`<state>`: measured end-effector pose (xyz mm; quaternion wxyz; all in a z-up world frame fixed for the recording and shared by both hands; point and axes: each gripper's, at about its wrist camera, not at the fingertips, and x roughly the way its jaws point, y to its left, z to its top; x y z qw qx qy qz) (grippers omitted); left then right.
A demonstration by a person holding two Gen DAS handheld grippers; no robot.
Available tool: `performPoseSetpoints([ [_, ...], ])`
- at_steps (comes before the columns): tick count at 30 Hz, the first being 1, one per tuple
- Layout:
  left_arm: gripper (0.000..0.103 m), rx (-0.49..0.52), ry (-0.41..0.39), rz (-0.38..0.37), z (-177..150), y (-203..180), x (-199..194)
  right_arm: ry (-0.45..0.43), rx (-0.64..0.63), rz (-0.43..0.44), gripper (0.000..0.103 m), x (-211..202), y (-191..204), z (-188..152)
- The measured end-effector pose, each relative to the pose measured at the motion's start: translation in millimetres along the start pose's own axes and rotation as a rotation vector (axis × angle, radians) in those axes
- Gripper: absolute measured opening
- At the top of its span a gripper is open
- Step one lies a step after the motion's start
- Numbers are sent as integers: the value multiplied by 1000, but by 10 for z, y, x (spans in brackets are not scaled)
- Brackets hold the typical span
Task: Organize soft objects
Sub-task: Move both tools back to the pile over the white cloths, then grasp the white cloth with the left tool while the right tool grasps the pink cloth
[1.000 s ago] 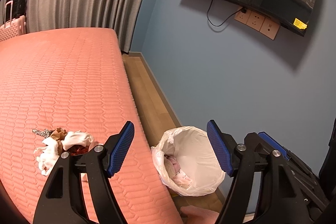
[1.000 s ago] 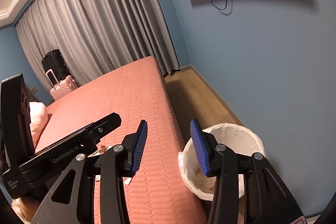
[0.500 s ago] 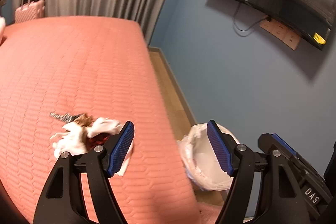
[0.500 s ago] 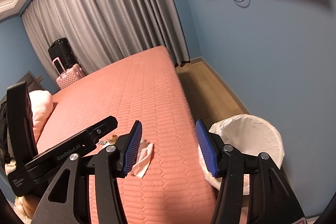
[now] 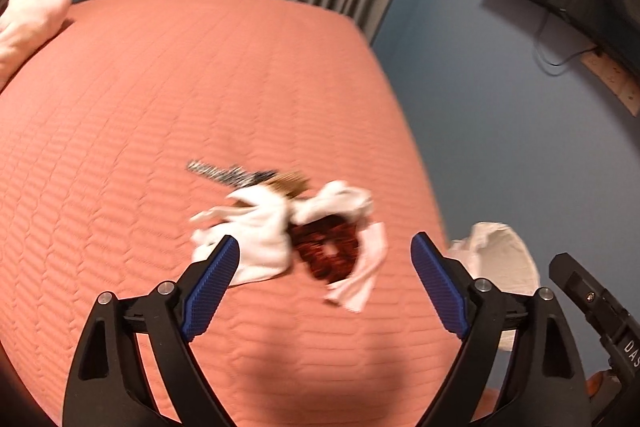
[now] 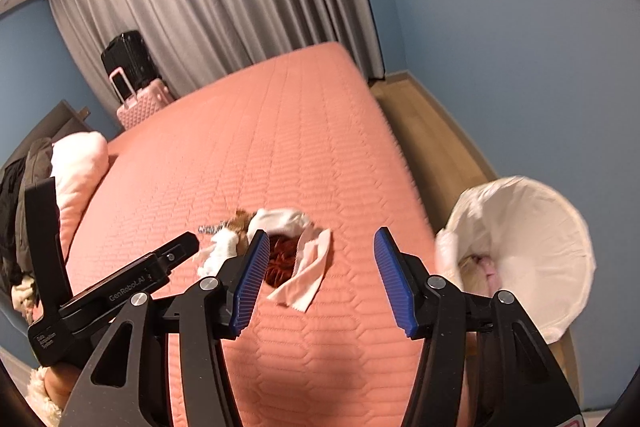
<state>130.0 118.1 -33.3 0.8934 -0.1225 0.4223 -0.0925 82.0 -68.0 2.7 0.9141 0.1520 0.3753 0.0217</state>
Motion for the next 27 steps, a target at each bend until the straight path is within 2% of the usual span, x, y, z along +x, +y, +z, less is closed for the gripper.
performPoseSetpoints([
  [9,84,-84,92,56,-101,493,406,103,9,5,54,637,173,-202],
  [19,82,-133,156,23,18,575,847,194,33,-16,54,1308,187,-259],
  [22,69,-130,173,3,36,564,952,218,36,-22,54,1504,181,-276],
  [27,40,-132,193,-14,22,612,1063,263,52,-23,52,1771,150,-355],
])
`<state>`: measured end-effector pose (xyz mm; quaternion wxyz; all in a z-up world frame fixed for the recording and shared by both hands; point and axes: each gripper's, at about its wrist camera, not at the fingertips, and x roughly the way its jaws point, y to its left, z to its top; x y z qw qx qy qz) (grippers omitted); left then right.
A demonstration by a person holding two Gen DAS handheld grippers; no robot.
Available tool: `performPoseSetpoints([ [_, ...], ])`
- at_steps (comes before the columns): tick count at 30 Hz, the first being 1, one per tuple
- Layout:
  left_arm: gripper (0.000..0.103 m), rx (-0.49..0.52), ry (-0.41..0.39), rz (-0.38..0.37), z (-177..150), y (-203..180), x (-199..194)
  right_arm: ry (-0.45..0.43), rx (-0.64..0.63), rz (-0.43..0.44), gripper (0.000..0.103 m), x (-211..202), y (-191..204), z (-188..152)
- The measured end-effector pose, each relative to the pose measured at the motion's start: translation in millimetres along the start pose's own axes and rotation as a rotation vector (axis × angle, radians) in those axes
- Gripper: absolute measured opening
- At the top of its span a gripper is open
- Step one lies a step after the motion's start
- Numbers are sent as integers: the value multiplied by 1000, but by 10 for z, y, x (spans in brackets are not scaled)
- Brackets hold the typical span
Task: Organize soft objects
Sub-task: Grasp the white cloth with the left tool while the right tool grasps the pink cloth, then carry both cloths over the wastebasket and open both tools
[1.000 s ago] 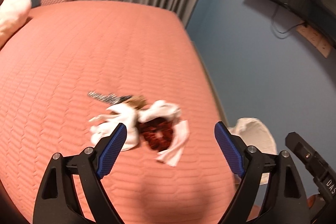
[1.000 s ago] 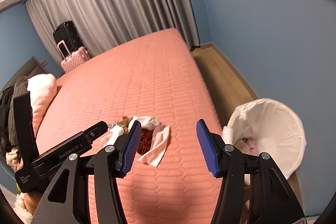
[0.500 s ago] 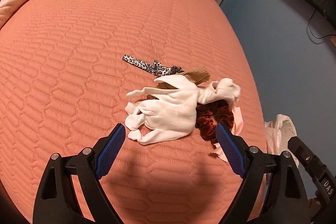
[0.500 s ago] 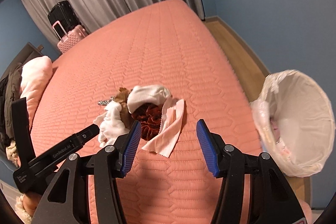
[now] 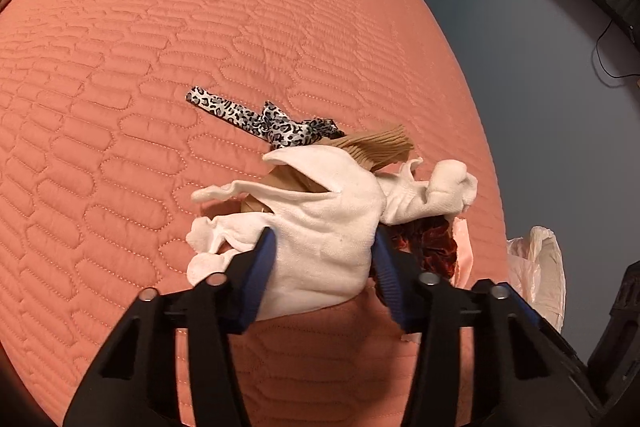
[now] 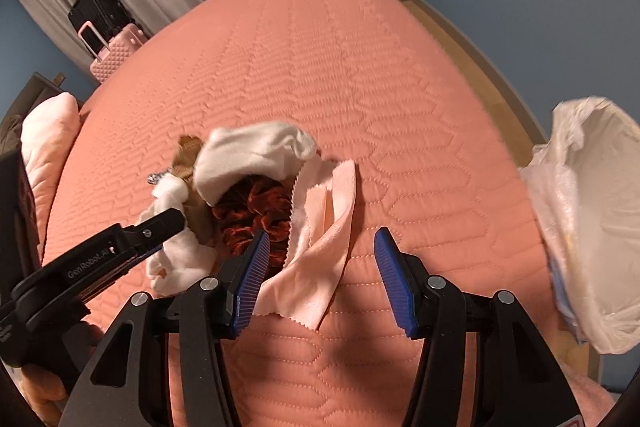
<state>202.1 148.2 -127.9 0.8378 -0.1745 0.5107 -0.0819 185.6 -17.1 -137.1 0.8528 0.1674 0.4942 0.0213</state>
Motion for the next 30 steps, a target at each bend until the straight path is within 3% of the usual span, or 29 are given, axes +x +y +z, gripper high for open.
performPoseSetpoints([
  [1,36,0,2,-14,-4,21,0,9,3,0,48,56,-7,-11],
  [3,19,-2,8,-39,-17,57,-10,29,2,-1,39,147,-12,-37],
  [5,11,-12,10,-56,-36,97,-26,60,8,7,28,254,-26,-77],
  [9,6,-9,6,-65,-81,120,-76,74,15,0,20,355,-43,-155],
  [11,5,-7,1,-65,-90,116,-116,81,8,4,3,352,-31,-162],
  [16,5,-1,-24,-69,-96,74,-290,63,2,4,3,201,-30,-161],
  [23,5,41,-86,-104,-85,-158,-627,-57,-13,19,3,-372,34,-36],
  [30,5,127,-159,-167,-67,-633,-1040,-191,-15,53,3,-1097,17,102],
])
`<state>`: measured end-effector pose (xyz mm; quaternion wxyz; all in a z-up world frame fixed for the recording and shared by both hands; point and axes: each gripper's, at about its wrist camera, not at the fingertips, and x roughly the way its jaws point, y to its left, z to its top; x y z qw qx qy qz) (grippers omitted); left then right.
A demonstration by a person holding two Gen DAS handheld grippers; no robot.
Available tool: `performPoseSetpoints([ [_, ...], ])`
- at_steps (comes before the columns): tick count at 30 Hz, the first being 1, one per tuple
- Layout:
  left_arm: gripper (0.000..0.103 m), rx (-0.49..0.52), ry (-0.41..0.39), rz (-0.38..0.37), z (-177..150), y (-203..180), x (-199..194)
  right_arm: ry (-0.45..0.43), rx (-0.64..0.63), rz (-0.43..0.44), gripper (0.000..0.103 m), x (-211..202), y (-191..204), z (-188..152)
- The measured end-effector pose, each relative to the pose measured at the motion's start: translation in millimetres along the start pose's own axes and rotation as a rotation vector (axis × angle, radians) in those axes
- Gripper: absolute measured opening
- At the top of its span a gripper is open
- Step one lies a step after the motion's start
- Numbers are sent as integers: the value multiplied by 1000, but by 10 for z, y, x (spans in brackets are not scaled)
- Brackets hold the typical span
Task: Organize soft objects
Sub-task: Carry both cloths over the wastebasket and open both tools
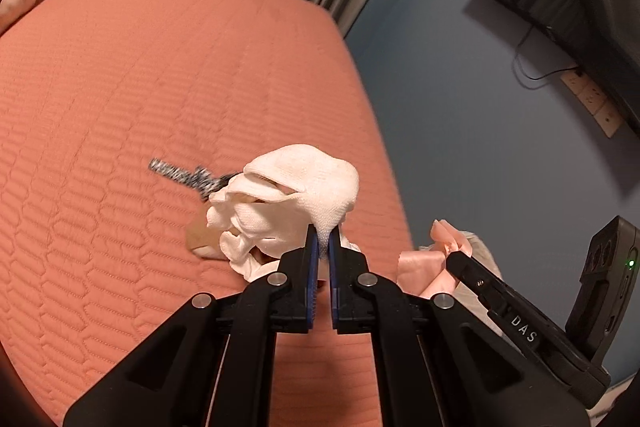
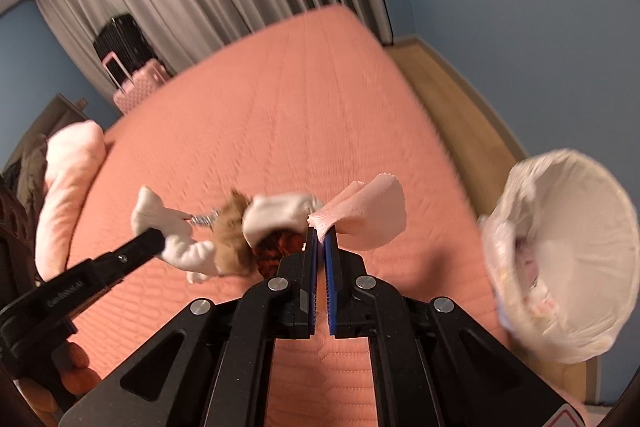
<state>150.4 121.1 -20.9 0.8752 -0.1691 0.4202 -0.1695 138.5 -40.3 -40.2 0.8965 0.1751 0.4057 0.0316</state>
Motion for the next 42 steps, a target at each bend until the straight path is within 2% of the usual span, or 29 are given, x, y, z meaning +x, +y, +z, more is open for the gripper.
performPoseSetpoints([
  [10,5,165,-59,-103,75,-1003,-175,-177,14,0,4,-1003,-378,297],
  [19,5,290,-60,-183,-1,-1735,-124,-272,57,-66,4,-1585,-844,368],
  [27,5,358,-19,-236,-169,-2226,38,-306,114,-119,4,-1829,-1304,318],
  [40,7,412,41,-289,-348,-2602,238,-300,172,-166,5,-1898,-1697,248],
  [41,11,409,45,-291,-351,-2614,251,-298,173,-168,8,-1890,-1705,253],
  [42,23,404,47,-285,-347,-2617,265,-298,175,-170,10,-1890,-1727,244],
])
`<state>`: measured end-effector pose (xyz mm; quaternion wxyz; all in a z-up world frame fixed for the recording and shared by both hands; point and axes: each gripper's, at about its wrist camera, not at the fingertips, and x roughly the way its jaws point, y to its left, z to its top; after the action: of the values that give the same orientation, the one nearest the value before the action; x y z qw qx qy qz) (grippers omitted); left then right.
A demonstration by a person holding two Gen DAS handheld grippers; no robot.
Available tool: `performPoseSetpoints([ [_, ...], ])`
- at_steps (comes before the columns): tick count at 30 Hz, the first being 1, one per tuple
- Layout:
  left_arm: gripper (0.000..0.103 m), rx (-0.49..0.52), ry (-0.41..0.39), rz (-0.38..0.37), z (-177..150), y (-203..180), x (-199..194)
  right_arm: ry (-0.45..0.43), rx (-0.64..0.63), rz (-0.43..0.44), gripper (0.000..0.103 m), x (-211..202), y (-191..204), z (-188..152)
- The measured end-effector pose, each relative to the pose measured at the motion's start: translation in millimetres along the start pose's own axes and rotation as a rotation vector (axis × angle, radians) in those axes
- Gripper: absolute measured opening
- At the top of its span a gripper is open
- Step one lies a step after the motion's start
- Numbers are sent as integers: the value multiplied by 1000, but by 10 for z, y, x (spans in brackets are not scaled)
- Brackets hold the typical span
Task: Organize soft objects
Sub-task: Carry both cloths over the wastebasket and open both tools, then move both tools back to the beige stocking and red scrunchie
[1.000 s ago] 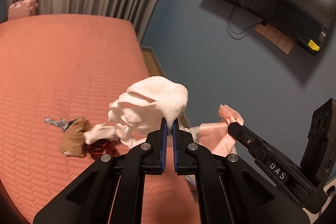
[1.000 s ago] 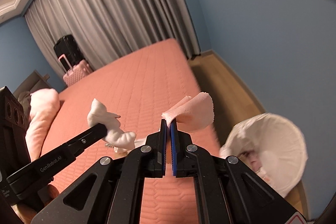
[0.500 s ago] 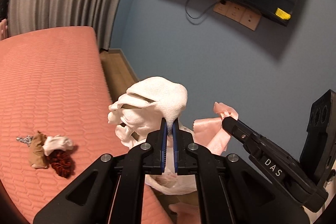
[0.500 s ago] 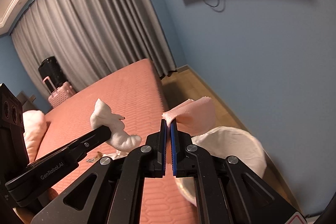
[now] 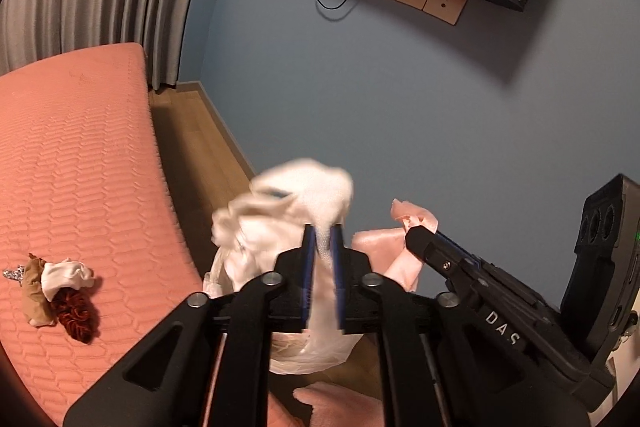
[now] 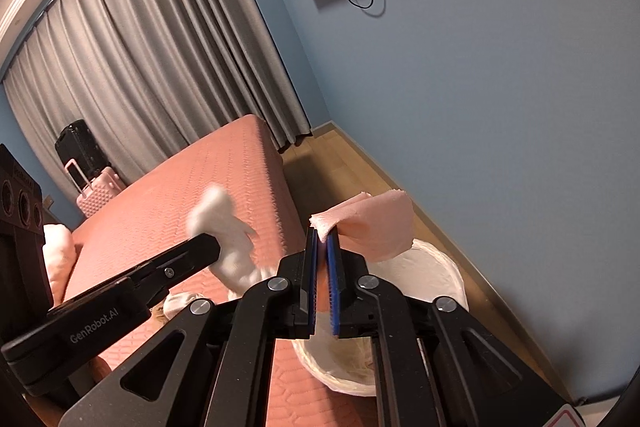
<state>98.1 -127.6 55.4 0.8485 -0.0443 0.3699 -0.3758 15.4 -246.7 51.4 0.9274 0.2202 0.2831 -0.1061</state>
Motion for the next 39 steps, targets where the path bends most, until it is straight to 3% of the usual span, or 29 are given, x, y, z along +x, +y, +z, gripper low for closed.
performPoseSetpoints([
  [3,48,-13,-17,23,11,3,-8,-3,9,-8,11,5,-53,0],
  [4,49,-17,-20,27,17,10,-11,-3,11,-10,11,8,-65,-1],
  [10,50,-32,-16,44,2,73,-16,-9,22,-17,25,45,-55,11],
  [27,50,-76,-35,77,-1,242,-140,13,-18,7,28,82,186,-29],
  [39,50,-136,-50,118,-75,585,-296,47,-67,37,30,176,504,-131],
])
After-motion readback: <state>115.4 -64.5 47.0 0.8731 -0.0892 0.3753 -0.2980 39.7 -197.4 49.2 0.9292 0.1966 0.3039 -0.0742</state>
